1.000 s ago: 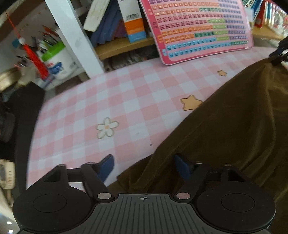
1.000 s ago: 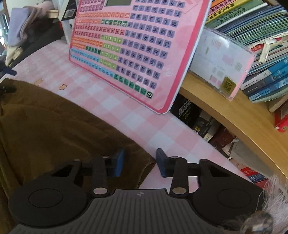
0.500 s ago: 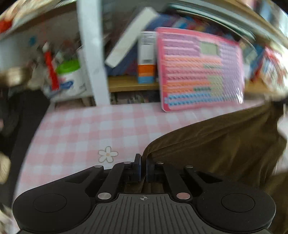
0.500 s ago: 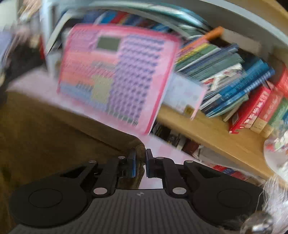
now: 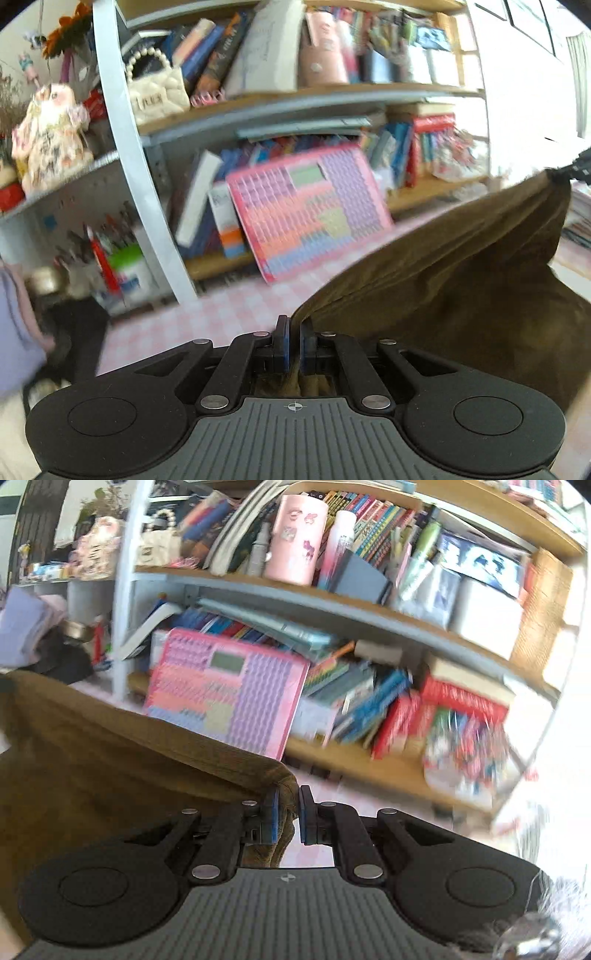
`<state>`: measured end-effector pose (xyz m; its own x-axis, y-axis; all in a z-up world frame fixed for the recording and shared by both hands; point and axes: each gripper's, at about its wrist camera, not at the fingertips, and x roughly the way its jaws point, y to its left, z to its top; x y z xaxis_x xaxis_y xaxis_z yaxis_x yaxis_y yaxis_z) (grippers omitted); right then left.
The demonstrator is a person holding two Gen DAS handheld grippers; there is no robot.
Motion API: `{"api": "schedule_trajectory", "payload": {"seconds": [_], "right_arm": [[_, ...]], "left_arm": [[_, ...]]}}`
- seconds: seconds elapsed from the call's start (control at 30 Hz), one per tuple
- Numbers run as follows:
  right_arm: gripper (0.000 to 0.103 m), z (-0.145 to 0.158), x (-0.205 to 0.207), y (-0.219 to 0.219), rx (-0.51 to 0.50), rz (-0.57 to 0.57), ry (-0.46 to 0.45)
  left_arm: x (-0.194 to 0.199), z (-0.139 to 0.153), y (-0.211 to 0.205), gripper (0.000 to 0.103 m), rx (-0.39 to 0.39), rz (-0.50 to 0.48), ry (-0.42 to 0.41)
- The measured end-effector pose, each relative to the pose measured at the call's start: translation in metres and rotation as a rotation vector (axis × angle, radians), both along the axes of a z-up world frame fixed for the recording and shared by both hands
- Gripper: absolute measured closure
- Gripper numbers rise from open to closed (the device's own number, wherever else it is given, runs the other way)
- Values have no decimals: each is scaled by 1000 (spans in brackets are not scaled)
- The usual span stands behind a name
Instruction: Fold clothes
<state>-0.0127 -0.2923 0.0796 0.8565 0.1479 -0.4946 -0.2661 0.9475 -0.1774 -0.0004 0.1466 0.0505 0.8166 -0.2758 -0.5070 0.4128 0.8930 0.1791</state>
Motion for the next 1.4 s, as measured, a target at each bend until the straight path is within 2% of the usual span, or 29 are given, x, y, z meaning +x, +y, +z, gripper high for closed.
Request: {"api": "schedule_trajectory", "payload": {"seconds": [0.1,0.2,0.27,0.3,0.33,0.37,0.4,0.43,0.5,0.6,0.63,0.7,0.8,1.0,1.1,1.17,1.2,1.23,1.3,1.33,1.4], "right_arm": [[92,-39,-56,7,18,-48,111],[87,-80,-91,23,-16,-129,213],[81,-98,-107,32,-15,-199,254],[77,-102,-115,35,7,-238,261],[69,-103,-122,38,31,-277,266],[62,-104,-130,40,57,-312,271],[61,-103,-135,40,94,-341,284],[60,-102,-141,39,134,-368,298],[57,-100,-151,38,213,-424,326],[54,-101,-162,30,398,-515,379],[53,-103,-164,26,493,-550,398],[53,-107,-166,17,687,-617,428],[53,-115,-167,4,949,-698,456],[52,-126,-159,-18,1292,-794,444],[52,-135,-152,-23,1402,-839,447],[52,-141,-145,-25,1436,-873,459],[53,-145,-142,-26,1450,-891,463],[54,-148,-139,-27,1463,-907,462],[76,-154,-133,-32,1489,-933,451],[93,-151,-125,-35,1486,-920,433],[95,-143,-107,-43,1474,-888,396]], "left_arm": [[-27,-33,8,94,-68,3,123],[-43,-59,14,90,-117,36,225],[-54,-67,16,86,-131,63,251],[-57,-67,19,79,-144,82,251],[-60,-66,21,68,-159,100,251],[-67,-64,25,61,-183,122,247],[-72,-62,30,49,-216,154,242],[-78,-60,35,44,-252,187,240],[-85,-58,47,43,-365,246,276],[-92,-67,66,43,-612,346,377],[-92,-72,71,44,-690,383,413],[-88,-80,76,45,-796,469,471],[-83,-86,76,45,-922,499,485],[-52,-116,75,45,-1176,601,617],[-38,-131,75,48,-1299,650,679],[-35,-134,74,49,-1325,671,689],[-32,-133,73,62,-1332,677,686],[-26,-123,72,82,-1309,663,648],[-12,-101,70,97,-1263,633,574],[-6,-90,69,98,-1240,619,537],[8,-68,67,99,-1192,589,464]]}}
